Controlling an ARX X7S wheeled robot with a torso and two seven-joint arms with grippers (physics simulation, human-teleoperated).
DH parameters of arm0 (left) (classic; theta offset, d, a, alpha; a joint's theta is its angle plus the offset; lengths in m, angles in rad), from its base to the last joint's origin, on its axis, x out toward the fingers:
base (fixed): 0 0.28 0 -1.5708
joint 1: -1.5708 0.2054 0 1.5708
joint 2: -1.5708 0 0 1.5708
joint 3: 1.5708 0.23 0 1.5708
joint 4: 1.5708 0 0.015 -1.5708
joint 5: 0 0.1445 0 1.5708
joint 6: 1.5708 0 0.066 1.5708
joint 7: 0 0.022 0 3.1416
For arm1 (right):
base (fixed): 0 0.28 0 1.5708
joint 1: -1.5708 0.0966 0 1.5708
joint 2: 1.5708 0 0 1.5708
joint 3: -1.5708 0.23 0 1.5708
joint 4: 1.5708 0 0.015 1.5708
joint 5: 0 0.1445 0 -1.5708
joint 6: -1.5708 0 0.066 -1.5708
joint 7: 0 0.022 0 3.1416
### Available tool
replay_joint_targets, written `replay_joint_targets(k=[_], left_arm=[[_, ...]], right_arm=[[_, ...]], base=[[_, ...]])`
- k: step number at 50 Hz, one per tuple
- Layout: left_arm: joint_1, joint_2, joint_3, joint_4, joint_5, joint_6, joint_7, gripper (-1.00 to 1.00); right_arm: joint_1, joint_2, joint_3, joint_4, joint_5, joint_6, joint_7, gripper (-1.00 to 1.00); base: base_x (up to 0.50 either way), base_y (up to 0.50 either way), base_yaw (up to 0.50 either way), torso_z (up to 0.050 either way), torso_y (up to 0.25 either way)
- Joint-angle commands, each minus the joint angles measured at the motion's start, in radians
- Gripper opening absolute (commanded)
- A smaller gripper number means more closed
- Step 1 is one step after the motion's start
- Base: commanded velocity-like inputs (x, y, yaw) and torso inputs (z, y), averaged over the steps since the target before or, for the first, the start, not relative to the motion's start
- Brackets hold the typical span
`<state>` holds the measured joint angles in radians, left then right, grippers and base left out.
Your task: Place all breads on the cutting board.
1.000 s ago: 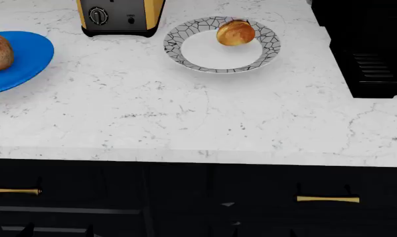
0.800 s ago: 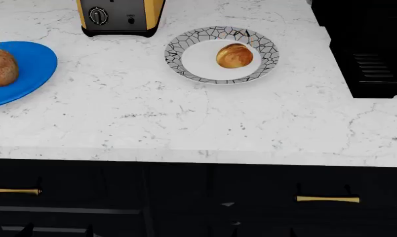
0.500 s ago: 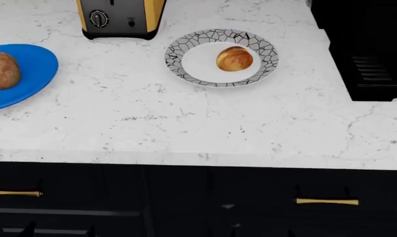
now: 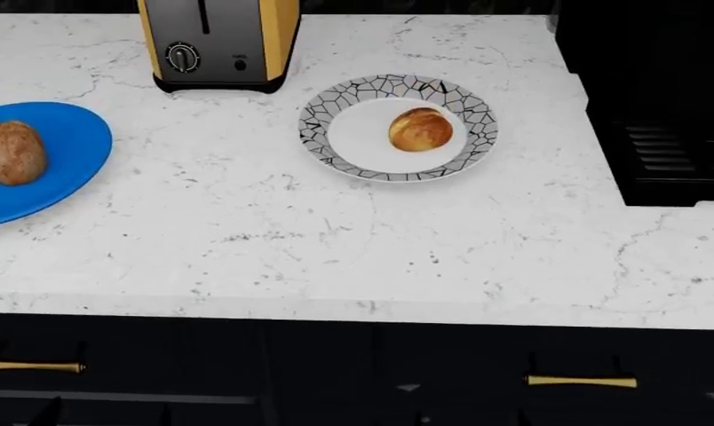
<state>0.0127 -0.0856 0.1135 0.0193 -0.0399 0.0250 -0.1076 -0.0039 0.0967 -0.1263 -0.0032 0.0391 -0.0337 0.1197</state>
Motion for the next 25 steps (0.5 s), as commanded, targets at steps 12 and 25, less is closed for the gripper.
replay_joint_targets(k=[12,25], left_arm=[[0.005,-0.026,0.027,0.006,-0.027,0.025,-0.026,1.00],[0.012,-0.041,0.025,0.240,-0.054,-0.192,-0.076,1.00]], right_arm=[[-0.001,0.022,-0.022,-0.006,0.024,-0.003,0.029,1.00],[-0.008,0.058,-0.052,-0.246,0.005,0.209,0.046,1.00]], base=[[0.00,0.00,0.00,0.050,0.026],[0.00,0.00,0.00,0.002,0.000]])
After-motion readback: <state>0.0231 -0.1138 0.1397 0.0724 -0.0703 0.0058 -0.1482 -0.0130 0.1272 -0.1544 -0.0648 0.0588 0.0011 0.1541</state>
